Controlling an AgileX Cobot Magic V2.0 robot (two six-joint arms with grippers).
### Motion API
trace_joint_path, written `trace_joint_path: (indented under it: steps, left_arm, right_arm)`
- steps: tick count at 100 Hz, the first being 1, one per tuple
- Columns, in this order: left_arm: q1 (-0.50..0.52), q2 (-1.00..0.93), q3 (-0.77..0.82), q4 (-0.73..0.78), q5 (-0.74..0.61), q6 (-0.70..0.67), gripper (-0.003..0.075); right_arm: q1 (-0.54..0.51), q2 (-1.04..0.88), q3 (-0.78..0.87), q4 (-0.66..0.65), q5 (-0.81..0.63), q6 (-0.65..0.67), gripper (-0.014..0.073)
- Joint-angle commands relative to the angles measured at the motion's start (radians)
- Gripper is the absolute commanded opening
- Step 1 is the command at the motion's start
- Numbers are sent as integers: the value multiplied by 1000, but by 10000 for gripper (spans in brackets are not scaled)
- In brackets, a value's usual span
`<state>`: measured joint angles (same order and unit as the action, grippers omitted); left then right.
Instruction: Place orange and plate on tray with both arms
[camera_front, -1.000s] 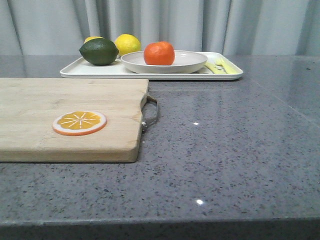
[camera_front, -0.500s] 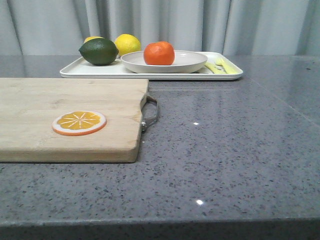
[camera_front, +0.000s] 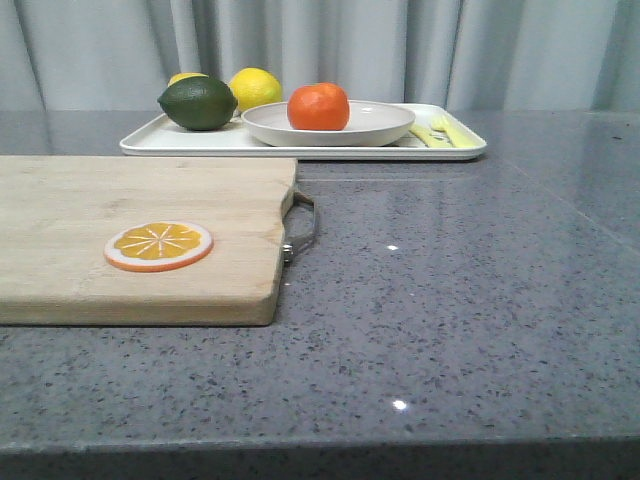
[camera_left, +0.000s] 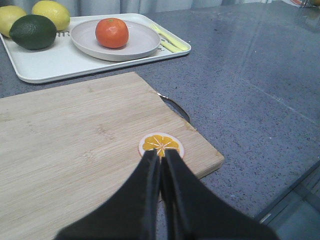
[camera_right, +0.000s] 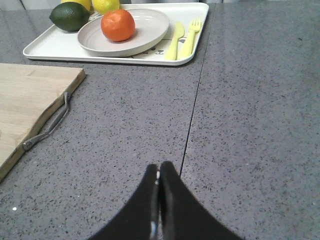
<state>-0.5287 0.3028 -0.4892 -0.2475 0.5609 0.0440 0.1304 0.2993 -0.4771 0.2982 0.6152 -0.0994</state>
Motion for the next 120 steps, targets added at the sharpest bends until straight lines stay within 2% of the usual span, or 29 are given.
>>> trace_joint_path:
  steps: [1,39,52,71,81,104,120]
  left_arm:
    - [6,8,-26,-18,-66,0,-19]
    - [6,8,-22,3,-66,0,-19]
    - [25,7,18,21,-122,0,-19]
    - [108,-23,136,23,-411,0,-19]
    - [172,-56,194,44,-516,0,-19]
    - [352,-152,293,71,-541,0,-19]
    - [433,-233,369,86,-543,27,-19]
  right_arm:
    - [-4,7,-25,15,-72,-9,-69]
    - [-4,7,-25,15,-72,-9,-69]
    - [-4,7,-25,15,-72,-9,-69]
    - [-4,7,-25,15,-72,-9,-69]
    - [-4,7,-25,15,-72,-9,-69]
    - [-4,7,-25,15,-72,-9,-69]
    - [-4,7,-25,15,-72,-9,-69]
